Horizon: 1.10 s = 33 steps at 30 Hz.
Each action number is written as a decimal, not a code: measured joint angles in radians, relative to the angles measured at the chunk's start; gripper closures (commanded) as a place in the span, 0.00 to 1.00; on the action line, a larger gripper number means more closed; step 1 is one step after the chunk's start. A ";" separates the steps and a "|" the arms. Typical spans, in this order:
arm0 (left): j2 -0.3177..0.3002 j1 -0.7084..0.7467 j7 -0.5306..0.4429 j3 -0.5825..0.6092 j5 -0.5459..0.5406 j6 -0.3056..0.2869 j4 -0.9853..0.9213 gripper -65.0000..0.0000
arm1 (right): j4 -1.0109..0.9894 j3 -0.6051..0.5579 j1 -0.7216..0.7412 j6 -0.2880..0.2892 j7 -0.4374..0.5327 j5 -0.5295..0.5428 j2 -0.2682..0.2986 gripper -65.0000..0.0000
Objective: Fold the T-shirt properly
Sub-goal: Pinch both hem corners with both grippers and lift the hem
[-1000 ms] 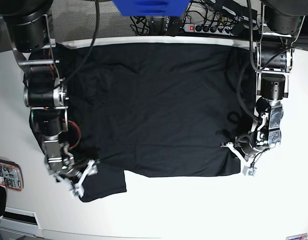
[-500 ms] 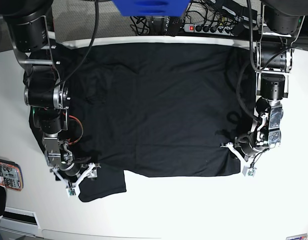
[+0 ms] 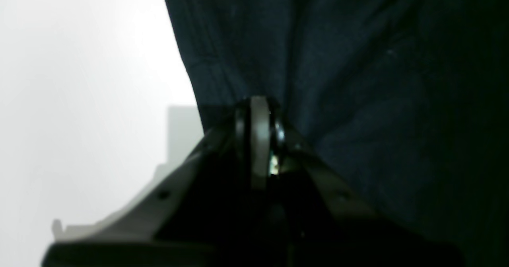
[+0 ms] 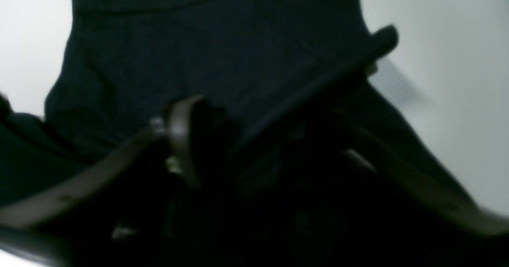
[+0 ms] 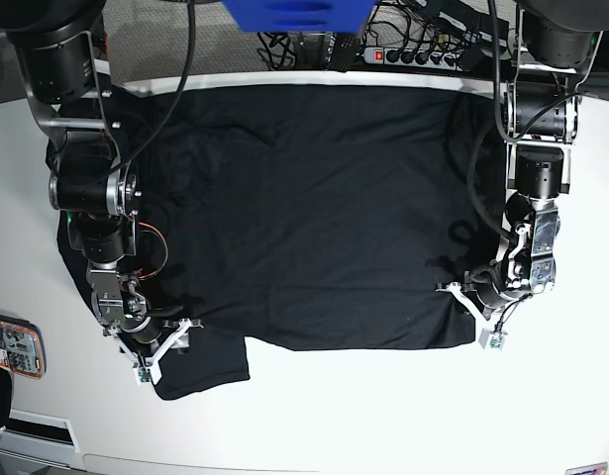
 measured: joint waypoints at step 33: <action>-0.003 0.092 0.059 -0.068 0.016 0.000 0.207 1.00 | 0.700 0.100 -0.235 0.003 -0.190 0.009 -0.002 1.00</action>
